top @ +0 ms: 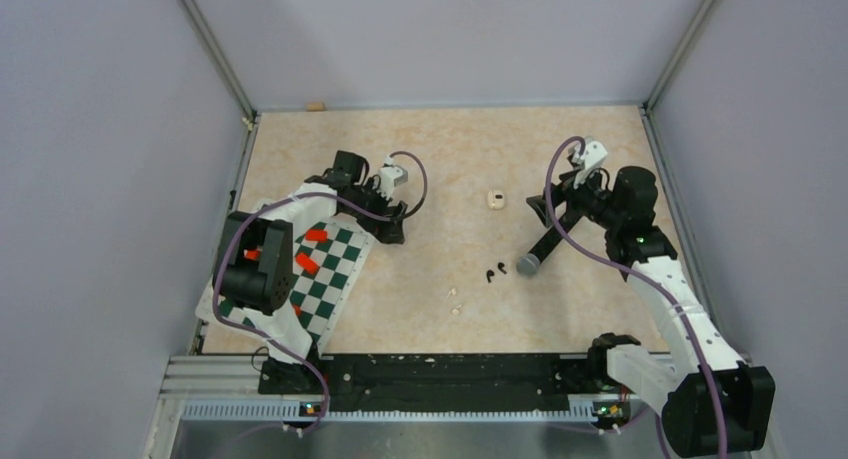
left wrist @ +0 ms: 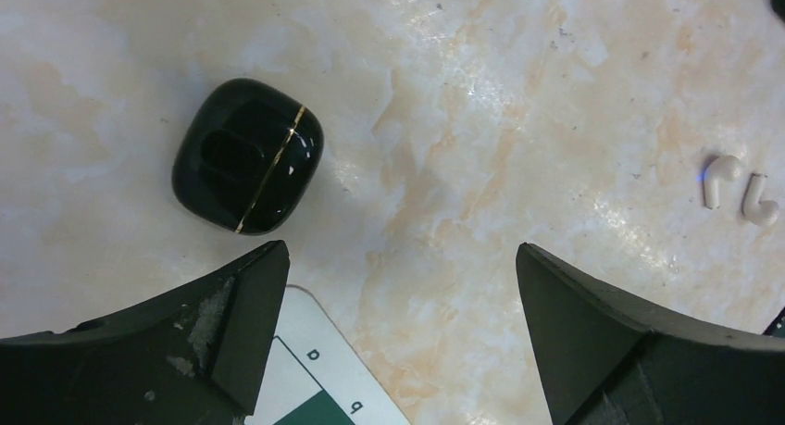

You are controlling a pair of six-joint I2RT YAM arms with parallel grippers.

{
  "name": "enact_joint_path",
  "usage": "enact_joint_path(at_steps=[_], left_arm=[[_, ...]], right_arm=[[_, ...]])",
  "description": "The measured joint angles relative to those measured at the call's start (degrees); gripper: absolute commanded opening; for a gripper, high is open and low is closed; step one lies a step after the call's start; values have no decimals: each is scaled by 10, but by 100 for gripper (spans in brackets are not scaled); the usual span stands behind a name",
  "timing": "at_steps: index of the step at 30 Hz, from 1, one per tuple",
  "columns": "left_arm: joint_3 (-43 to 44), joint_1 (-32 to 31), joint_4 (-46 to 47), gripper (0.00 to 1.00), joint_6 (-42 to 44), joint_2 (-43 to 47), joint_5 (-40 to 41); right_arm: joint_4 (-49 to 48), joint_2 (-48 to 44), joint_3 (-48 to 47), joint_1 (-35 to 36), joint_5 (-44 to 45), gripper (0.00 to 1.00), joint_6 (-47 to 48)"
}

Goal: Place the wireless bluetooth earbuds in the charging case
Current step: Adjust the charging case at the center of the board.

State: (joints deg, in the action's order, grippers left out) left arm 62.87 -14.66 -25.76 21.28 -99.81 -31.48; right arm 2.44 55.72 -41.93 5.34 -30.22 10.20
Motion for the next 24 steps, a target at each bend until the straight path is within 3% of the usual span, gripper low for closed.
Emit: enact_joint_path(at_steps=[12,24], left_arm=[[0,0,-30,99,17,17,-16],[2,5,-21,99,19,60,61]], right_arm=[[-12,11,8,0,2,93,12],[-16,11,12,0,2,93,23]])
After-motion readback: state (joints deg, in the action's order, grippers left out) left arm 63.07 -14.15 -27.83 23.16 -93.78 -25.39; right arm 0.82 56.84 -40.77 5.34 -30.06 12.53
